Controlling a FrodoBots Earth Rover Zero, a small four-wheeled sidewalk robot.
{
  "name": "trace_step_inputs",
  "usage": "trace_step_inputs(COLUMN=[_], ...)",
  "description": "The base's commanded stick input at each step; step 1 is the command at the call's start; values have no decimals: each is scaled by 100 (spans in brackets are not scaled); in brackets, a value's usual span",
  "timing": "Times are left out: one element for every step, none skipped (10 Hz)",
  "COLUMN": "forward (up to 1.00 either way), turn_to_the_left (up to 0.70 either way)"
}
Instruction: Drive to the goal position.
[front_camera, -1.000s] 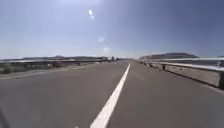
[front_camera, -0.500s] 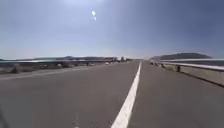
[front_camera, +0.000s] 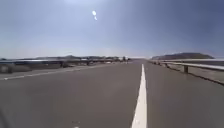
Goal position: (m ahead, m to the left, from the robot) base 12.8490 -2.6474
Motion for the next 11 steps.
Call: trace_step_inputs(forward=[100, 100, 100, 100, 100, 100, 100, 100, 100, 100, 100], turn_to_the_left=[0, 0, 0, 0, 0, 0, 0, 0, 0, 0, 0])
